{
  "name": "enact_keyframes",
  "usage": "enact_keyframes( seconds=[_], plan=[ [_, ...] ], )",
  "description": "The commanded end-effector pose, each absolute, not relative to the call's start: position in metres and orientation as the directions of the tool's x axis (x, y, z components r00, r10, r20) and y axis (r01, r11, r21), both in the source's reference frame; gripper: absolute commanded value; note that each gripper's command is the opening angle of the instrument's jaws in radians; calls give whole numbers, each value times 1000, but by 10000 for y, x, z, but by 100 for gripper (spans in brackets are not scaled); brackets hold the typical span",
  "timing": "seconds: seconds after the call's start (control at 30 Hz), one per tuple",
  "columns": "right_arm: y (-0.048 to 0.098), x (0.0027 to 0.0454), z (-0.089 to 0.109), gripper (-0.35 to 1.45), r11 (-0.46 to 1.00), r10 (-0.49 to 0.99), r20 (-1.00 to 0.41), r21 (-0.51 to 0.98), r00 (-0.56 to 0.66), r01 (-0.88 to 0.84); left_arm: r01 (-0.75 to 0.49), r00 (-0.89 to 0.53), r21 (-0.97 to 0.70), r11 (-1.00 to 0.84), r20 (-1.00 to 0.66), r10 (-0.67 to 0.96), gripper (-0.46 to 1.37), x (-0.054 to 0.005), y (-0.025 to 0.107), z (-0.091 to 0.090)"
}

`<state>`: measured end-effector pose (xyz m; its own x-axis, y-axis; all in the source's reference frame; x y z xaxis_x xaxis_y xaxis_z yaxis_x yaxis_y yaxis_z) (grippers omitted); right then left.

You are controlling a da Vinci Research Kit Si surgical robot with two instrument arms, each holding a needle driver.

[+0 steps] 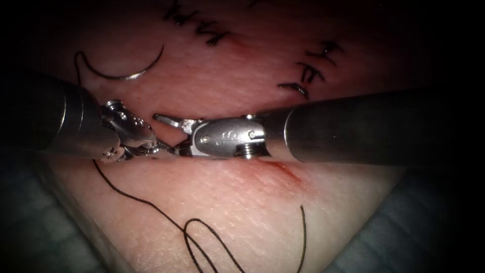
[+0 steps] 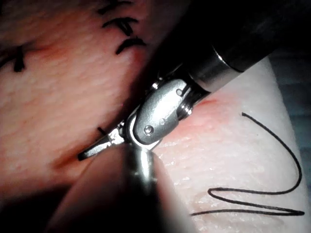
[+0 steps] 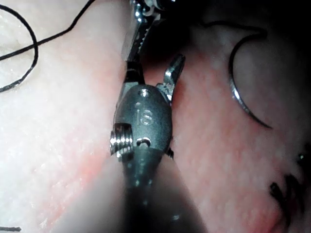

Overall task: Wound Closure
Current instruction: With the right cutter snip the suture end

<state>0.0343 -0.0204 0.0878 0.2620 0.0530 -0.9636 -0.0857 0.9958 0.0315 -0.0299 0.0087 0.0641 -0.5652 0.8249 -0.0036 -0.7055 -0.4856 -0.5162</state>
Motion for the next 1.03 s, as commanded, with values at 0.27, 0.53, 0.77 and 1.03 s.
enact_keyframes(
  seconds=[0.27, 0.53, 0.77, 1.03],
  plan=[
    [-206, 348, 881, 116, 996, 48, -964, 27, 262, -83, -702, -565, -523, -483, -4, 825, -35, -300, 87, 641],
    [-205, 351, 882, 117, 996, 48, -964, 26, 263, -85, -702, -565, -523, -483, -4, 825, -35, -301, 85, 639],
    [-204, 351, 883, 116, 996, 48, -964, 26, 263, -85, -702, -564, -523, -483, -4, 826, -35, -301, 85, 639],
    [-204, 352, 883, 116, 996, 48, -964, 27, 262, -85, -706, -560, -525, -476, 1, 828, -35, -303, 86, 639]
  ],
)
